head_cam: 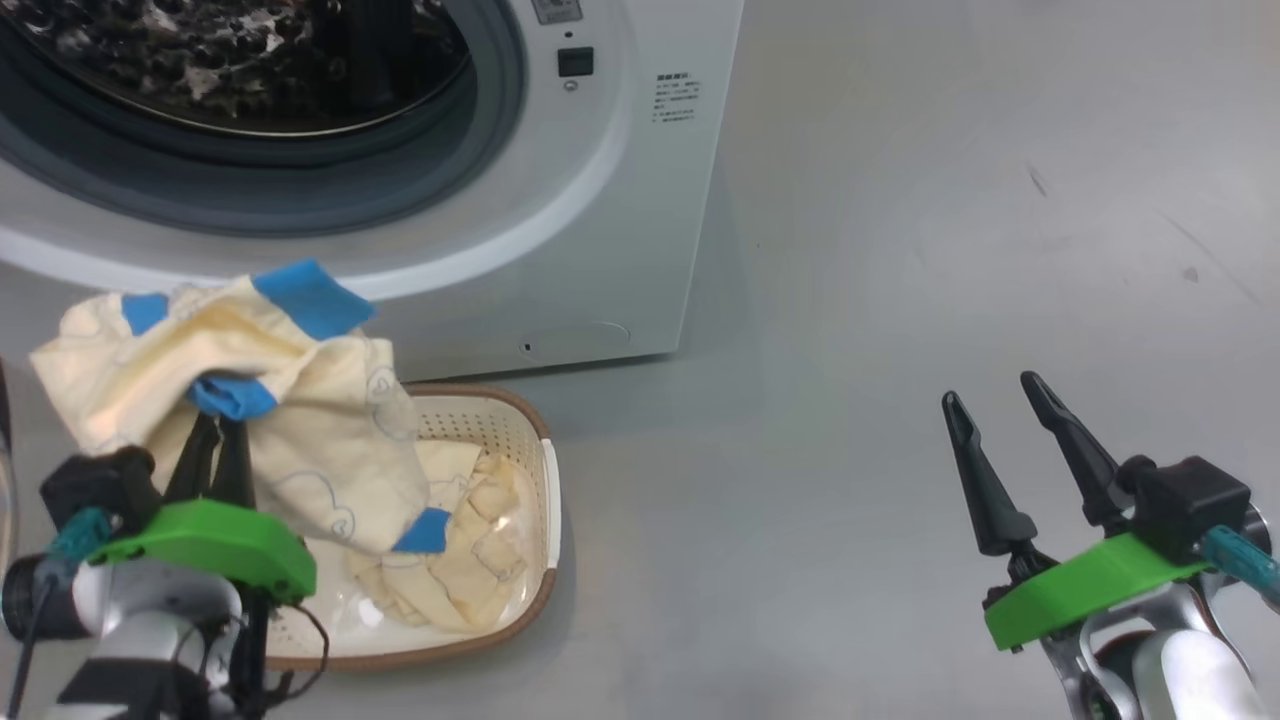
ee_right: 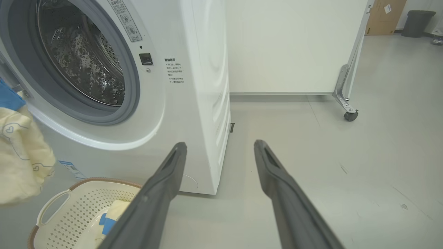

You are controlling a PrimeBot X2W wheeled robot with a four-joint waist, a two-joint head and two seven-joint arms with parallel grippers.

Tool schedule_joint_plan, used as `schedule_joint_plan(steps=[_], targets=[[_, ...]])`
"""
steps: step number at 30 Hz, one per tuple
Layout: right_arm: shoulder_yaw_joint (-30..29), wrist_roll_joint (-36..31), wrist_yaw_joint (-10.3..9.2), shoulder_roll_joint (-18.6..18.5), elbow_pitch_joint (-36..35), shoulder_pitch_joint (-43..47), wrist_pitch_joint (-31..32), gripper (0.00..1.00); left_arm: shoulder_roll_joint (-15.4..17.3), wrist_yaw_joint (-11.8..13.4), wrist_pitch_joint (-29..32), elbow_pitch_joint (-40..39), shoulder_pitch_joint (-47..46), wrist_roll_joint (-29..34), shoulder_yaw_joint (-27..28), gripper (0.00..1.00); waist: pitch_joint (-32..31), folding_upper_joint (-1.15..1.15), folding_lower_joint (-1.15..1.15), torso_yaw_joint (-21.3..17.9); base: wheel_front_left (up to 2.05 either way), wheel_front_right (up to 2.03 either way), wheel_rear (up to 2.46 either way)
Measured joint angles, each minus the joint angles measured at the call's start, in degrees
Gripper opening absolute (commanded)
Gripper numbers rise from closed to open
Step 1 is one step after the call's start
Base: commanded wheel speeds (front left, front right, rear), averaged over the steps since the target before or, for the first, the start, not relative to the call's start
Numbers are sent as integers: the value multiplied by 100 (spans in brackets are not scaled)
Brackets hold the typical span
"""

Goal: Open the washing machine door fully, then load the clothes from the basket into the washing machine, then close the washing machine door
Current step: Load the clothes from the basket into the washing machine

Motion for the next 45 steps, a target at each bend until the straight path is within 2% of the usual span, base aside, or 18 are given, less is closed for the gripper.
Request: schedule_joint_plan(steps=[13,22,30,37,45], targets=[[265,346,0,0,422,-602,-546,100,279,-771,890,1583,-2173,-367,86,0,994,0,1,-514,0,0,0],[527,549,0,0,712,-961,-790,100,561,-1088,1627,2503,-3794,-438,114,0,1596,0,0,-936,0,0,0],[702,705,0,0,826,-1215,-909,100,940,-1306,2152,3050,-5087,-381,101,0,2114,0,0,-1242,0,0,0],[846,877,0,0,843,-1404,-950,100,1223,-1507,2027,3096,-6289,15,14,0,2640,0,1,-1390,0,0,0],[883,1062,0,1,703,-1684,-956,100,1452,-1603,1121,3178,-7215,459,-19,0,3135,0,1,-1544,0,0,0]])
